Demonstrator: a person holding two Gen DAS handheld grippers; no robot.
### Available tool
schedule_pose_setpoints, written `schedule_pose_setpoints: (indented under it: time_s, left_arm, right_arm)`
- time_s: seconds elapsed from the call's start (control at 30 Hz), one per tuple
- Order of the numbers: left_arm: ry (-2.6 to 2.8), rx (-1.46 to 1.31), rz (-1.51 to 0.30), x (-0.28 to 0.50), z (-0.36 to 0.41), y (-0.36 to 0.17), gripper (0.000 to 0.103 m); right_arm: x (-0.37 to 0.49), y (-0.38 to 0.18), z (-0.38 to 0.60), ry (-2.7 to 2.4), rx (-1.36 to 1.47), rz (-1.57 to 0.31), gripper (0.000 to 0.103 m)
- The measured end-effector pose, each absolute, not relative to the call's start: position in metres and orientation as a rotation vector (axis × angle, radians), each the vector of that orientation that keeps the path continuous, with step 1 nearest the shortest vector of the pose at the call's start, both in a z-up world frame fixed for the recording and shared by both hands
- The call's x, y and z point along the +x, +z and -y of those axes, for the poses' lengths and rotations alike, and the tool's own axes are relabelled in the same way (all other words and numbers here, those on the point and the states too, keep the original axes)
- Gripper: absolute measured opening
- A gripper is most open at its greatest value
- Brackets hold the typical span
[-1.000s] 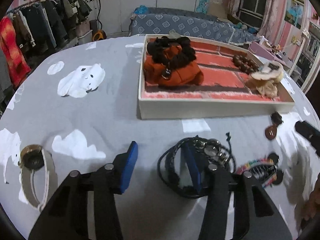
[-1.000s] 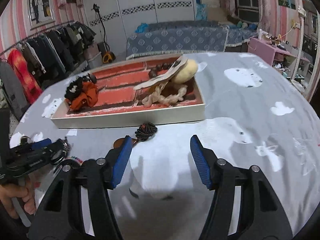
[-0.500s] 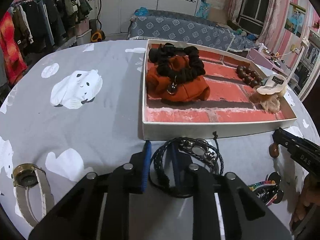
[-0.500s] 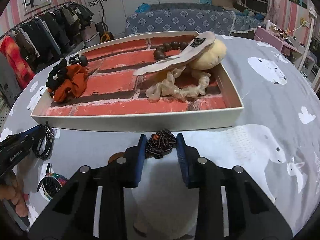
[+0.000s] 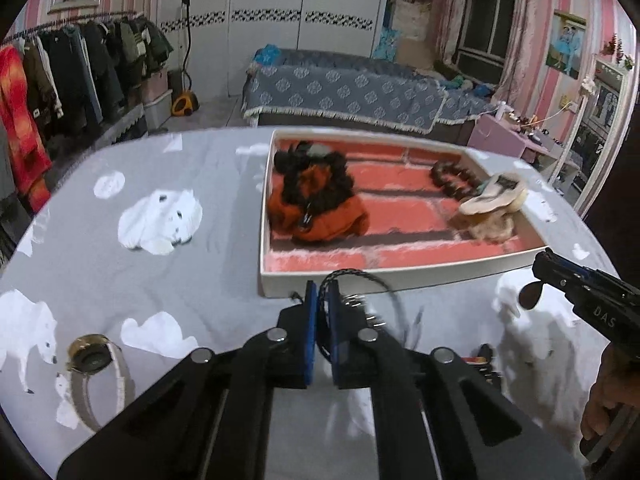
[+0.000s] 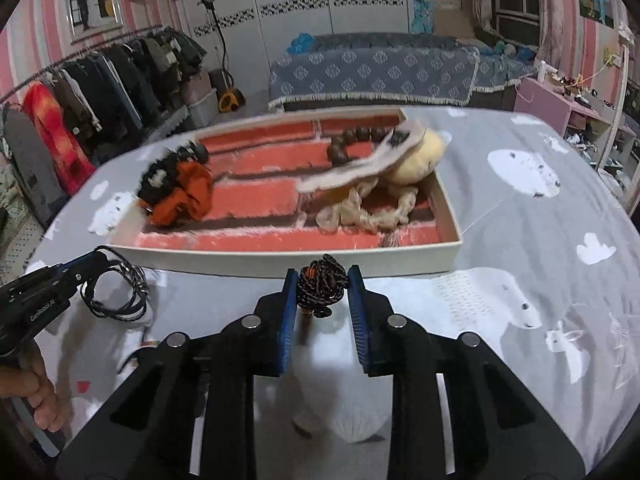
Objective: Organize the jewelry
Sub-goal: 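Carry the cable and bead bracelet into the tray and open both tools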
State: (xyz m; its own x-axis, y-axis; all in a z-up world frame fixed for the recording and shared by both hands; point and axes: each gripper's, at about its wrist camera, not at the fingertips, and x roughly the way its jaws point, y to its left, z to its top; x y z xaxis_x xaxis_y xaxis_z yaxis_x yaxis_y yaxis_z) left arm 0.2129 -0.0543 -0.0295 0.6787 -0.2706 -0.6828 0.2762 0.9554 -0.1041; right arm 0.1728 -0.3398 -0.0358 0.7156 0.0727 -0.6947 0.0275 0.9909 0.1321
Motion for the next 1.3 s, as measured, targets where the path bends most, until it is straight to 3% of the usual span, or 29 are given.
schedule_pose_setpoints:
  time_s: [0.73, 1.3]
  left_arm:
    - [-0.287, 0.062, -0.619, 0.141, 0.067, 0.031, 0.005]
    - [-0.294, 0.047, -0.584, 0.187, 0.064, 0.049, 0.005]
  right_arm:
    - [0.095, 0.042, 0.342, 0.031, 0.077, -0.591, 0.026]
    - [0.128, 0.060, 0.336, 0.084, 0.052, -0.533, 0.026]
